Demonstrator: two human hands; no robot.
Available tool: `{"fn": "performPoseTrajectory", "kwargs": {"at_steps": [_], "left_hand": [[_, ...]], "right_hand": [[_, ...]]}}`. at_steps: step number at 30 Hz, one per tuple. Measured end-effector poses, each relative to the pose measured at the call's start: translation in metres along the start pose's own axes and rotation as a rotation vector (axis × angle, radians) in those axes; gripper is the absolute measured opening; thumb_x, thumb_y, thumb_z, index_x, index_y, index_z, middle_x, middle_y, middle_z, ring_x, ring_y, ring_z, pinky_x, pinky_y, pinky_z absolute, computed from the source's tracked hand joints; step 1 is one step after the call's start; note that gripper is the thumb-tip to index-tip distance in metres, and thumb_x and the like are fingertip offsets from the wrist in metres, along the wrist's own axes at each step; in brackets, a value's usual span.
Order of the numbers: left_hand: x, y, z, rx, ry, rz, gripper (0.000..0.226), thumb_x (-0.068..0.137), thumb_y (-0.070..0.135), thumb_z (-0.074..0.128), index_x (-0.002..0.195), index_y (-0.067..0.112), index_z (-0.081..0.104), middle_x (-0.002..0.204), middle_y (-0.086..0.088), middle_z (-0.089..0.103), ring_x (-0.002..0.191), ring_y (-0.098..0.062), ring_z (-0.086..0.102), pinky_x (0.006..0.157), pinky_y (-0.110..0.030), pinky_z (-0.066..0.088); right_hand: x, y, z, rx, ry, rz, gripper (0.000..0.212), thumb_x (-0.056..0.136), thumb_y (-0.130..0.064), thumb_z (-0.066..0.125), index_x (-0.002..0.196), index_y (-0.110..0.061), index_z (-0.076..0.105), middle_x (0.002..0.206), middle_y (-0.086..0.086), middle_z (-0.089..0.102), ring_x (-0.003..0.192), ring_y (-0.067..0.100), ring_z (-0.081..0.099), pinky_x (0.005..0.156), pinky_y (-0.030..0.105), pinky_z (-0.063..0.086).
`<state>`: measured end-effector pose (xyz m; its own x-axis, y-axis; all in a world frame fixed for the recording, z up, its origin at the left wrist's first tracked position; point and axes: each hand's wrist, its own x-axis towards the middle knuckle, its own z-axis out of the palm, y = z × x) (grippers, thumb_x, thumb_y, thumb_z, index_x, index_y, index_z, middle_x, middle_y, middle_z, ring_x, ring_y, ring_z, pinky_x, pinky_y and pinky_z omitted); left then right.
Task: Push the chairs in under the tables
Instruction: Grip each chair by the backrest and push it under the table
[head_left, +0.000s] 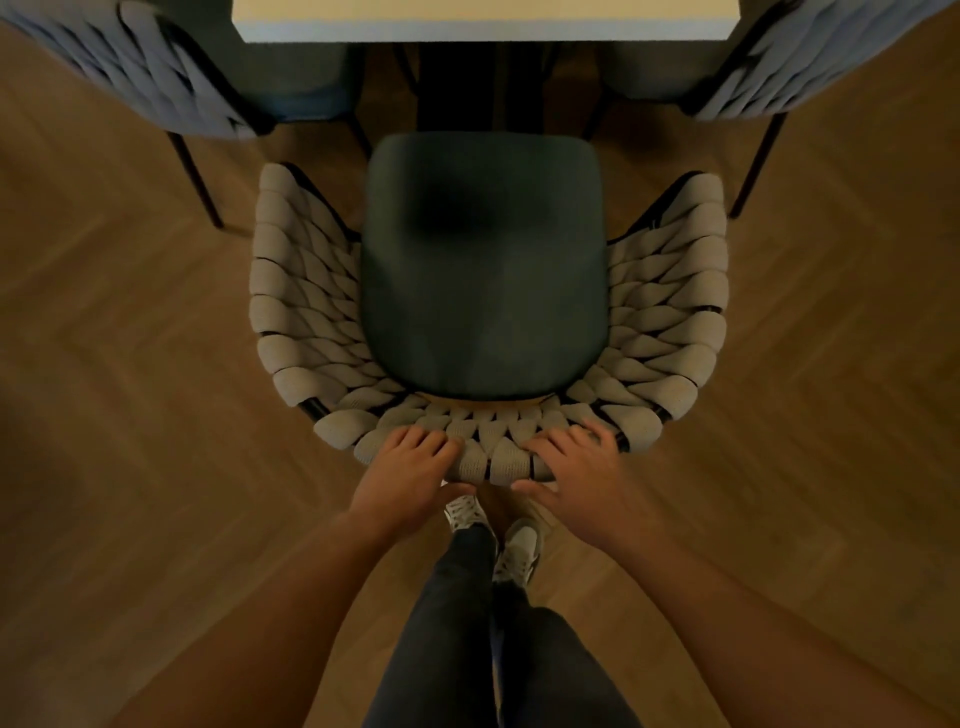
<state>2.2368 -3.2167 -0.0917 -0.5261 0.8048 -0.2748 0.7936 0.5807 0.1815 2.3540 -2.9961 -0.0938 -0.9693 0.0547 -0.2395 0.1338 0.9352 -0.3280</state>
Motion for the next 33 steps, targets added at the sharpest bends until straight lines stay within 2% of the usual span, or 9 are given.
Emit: {"fn": "performPoseTrajectory", "kwargs": {"at_steps": [8,12,15,17,20,23,27,29,33], "left_hand": [[0.001,0.001,-0.004,0.035,0.01,0.021,0.064,0.087,0.068,0.031,0.115,0.022,0.066,0.104,0.002,0.068,0.095,-0.02,0.065,0.088,-0.039,0.052],[0.004,0.001,-0.012,0.002,-0.17,-0.031,0.068,0.09,0.068,0.032,0.139,0.023,0.047,0.136,0.0,0.053,0.127,-0.023,0.046,0.111,-0.039,0.027],[0.001,0.004,-0.014,-0.036,-0.168,-0.097,0.069,0.091,0.071,0.031,0.14,0.025,0.045,0.14,0.001,0.05,0.133,-0.021,0.039,0.115,-0.04,0.019],[-0.008,0.0,-0.014,-0.193,0.016,-0.254,0.065,0.092,0.069,0.029,0.133,0.025,0.051,0.133,0.001,0.053,0.129,-0.02,0.042,0.114,-0.043,0.025],[-0.019,-0.018,-0.019,-0.38,0.422,-0.761,0.045,0.097,0.049,0.047,0.129,0.018,0.054,0.13,-0.006,0.052,0.123,-0.025,0.046,0.105,-0.048,0.036],[-0.018,-0.051,-0.022,-0.654,0.482,-1.178,0.053,0.096,0.038,0.056,0.138,0.009,0.043,0.137,-0.016,0.044,0.123,-0.034,0.047,0.101,-0.049,0.042],[0.0,-0.08,-0.021,-1.158,0.351,-1.308,0.064,0.096,0.031,0.059,0.147,0.013,0.026,0.139,-0.015,0.046,0.119,-0.036,0.052,0.096,-0.051,0.05],[0.006,-0.085,-0.021,-1.17,0.31,-1.327,0.061,0.097,0.025,0.058,0.147,0.013,0.025,0.139,-0.015,0.046,0.119,-0.037,0.052,0.094,-0.051,0.05],[0.009,-0.085,-0.021,-1.071,0.267,-1.346,0.057,0.097,0.024,0.056,0.145,0.013,0.027,0.137,-0.018,0.048,0.116,-0.039,0.054,0.094,-0.054,0.051]], "right_hand": [[0.0,0.001,0.002,-0.019,0.056,-0.038,0.054,0.091,-0.069,0.038,0.117,-0.03,0.063,0.11,-0.01,0.064,0.104,0.014,0.058,0.104,0.037,0.026],[0.0,0.001,0.003,-0.029,0.036,-0.049,0.057,0.091,-0.071,0.036,0.12,-0.03,0.062,0.114,-0.009,0.063,0.11,0.016,0.056,0.107,0.039,0.023],[-0.001,-0.002,0.003,0.047,0.078,0.046,0.064,0.087,-0.073,0.041,0.127,-0.028,0.06,0.125,-0.006,0.059,0.123,0.017,0.048,0.118,0.045,0.019],[-0.002,-0.006,-0.003,0.211,0.28,0.271,0.059,0.089,-0.067,0.051,0.13,-0.025,0.059,0.132,-0.003,0.056,0.129,0.018,0.045,0.116,0.047,0.026],[-0.002,-0.003,-0.014,0.503,0.695,0.82,0.06,0.087,-0.047,0.069,0.137,-0.019,0.052,0.138,0.002,0.052,0.129,0.021,0.046,0.108,0.047,0.039],[0.003,0.017,-0.016,1.068,0.734,1.215,0.078,0.088,-0.035,0.072,0.153,-0.023,0.03,0.153,0.006,0.038,0.136,0.024,0.043,0.111,0.049,0.04],[0.02,0.034,-0.014,1.56,0.65,1.211,0.069,0.094,-0.015,0.065,0.152,-0.028,0.029,0.14,0.005,0.053,0.118,0.024,0.058,0.089,0.043,0.055],[0.028,0.036,-0.014,1.607,0.687,1.211,0.064,0.095,-0.008,0.061,0.149,-0.025,0.031,0.13,0.005,0.057,0.11,0.024,0.061,0.077,0.038,0.056],[0.031,0.039,-0.012,1.653,0.703,1.22,0.062,0.095,-0.004,0.059,0.147,-0.025,0.033,0.126,0.005,0.058,0.109,0.026,0.063,0.084,0.044,0.057]]}}
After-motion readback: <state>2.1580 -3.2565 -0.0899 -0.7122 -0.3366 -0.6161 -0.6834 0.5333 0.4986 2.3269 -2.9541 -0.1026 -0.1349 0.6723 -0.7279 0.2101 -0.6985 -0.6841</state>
